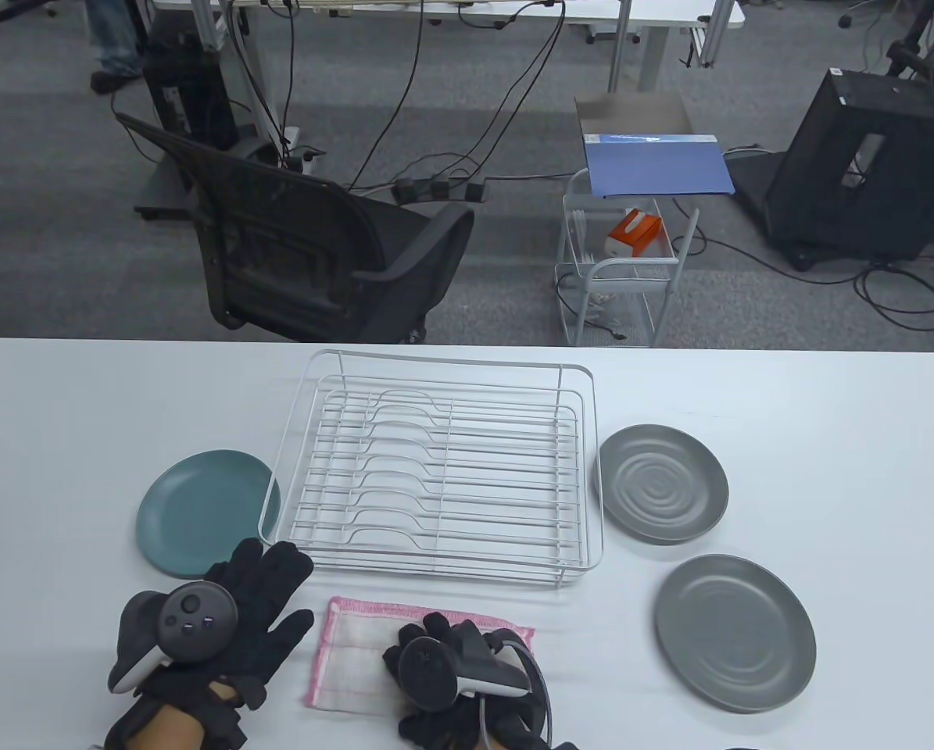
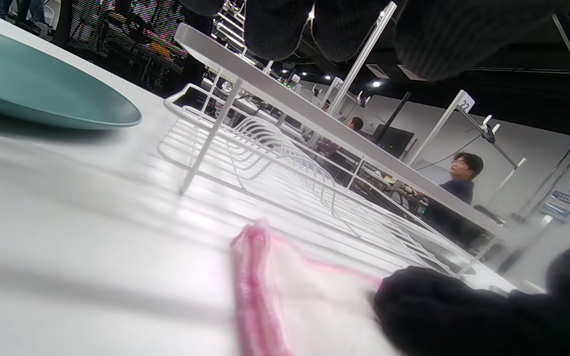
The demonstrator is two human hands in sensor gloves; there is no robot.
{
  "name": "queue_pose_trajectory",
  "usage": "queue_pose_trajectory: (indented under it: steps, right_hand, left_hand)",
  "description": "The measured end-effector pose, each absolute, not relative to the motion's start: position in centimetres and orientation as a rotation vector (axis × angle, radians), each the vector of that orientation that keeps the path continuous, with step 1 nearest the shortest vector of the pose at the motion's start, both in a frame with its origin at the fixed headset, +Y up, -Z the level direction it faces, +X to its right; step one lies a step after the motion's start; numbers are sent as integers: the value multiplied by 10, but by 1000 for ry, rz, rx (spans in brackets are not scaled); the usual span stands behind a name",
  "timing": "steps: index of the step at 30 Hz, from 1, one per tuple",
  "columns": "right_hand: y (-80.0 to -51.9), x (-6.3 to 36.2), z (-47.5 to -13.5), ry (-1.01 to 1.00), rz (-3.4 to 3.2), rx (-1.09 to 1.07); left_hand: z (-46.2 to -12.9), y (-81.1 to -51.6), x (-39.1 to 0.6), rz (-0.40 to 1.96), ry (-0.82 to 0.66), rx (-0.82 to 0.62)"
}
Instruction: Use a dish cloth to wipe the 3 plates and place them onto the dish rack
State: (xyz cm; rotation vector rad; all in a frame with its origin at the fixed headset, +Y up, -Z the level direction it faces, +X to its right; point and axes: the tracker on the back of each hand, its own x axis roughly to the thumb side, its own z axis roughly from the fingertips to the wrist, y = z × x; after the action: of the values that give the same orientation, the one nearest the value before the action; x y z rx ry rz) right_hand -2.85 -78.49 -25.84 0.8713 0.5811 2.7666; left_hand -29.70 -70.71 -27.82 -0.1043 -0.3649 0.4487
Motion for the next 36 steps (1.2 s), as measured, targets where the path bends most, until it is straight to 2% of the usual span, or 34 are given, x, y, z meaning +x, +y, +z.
queue_pose_trajectory:
  steps: [5, 11, 15, 20, 30, 36]
  right_hand:
    - [-785, -29, -259, 573, 2806, 804]
    - [-779, -38, -257, 410, 2900, 860]
    - [-776, -43, -255, 276, 2940, 971]
    - [-772, -33, -259, 259, 2811, 932]
    - [-746, 14, -266, 166, 2266, 616]
    - [-743, 49, -266, 130, 1867, 408]
  left_hand:
    - [-279, -708, -296, 444, -368, -118]
    - [-279, -709, -296, 451, -366, -126]
    - [-278, -709, -295, 453, -364, -130]
    - [-278, -708, -297, 455, -363, -126]
    - [-279, -704, -305, 490, -345, -90]
    - [-280, -706, -312, 506, -310, -78]
